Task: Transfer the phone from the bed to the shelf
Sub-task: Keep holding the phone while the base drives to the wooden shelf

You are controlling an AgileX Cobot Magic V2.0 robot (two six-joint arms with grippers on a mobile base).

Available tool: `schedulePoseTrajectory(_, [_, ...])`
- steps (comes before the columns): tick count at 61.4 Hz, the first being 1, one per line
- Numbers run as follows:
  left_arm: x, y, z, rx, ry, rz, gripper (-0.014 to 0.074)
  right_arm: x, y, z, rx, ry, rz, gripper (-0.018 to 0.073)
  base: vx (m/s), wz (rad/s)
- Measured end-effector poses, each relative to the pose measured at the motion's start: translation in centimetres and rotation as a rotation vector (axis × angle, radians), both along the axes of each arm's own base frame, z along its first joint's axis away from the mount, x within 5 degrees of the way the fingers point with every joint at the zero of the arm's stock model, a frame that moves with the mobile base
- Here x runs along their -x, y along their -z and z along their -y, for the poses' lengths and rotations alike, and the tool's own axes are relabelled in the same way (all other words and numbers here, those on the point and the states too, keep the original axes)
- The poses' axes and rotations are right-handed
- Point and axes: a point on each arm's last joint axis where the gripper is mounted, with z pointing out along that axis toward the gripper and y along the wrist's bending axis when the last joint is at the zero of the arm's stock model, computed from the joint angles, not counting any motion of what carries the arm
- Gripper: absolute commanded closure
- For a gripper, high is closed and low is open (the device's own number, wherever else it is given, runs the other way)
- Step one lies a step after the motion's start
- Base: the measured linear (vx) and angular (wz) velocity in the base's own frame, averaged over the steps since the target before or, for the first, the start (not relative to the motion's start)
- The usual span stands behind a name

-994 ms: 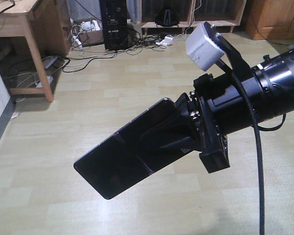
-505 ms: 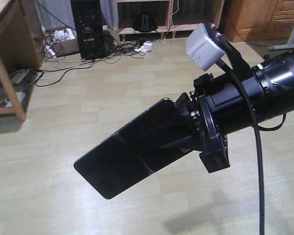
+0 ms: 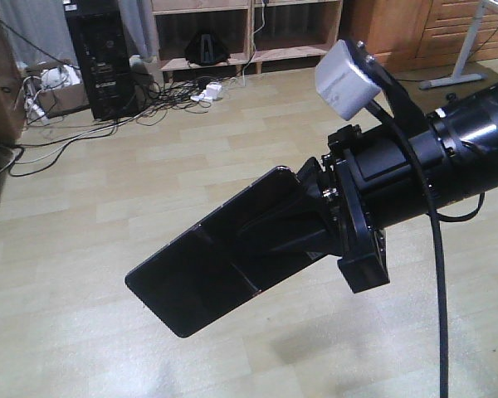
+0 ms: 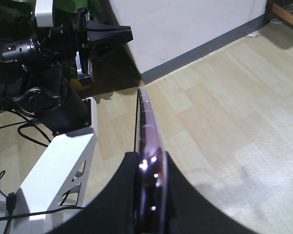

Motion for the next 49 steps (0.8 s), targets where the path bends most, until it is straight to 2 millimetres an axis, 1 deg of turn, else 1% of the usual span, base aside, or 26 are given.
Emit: schedulePoseTrajectory(49, [0.00, 0.00, 0.00, 0.000, 0.000, 0.000, 0.0595, 0.00, 0.00, 0.00, 0.000, 0.000, 0.000, 0.0562, 0.32, -0.08])
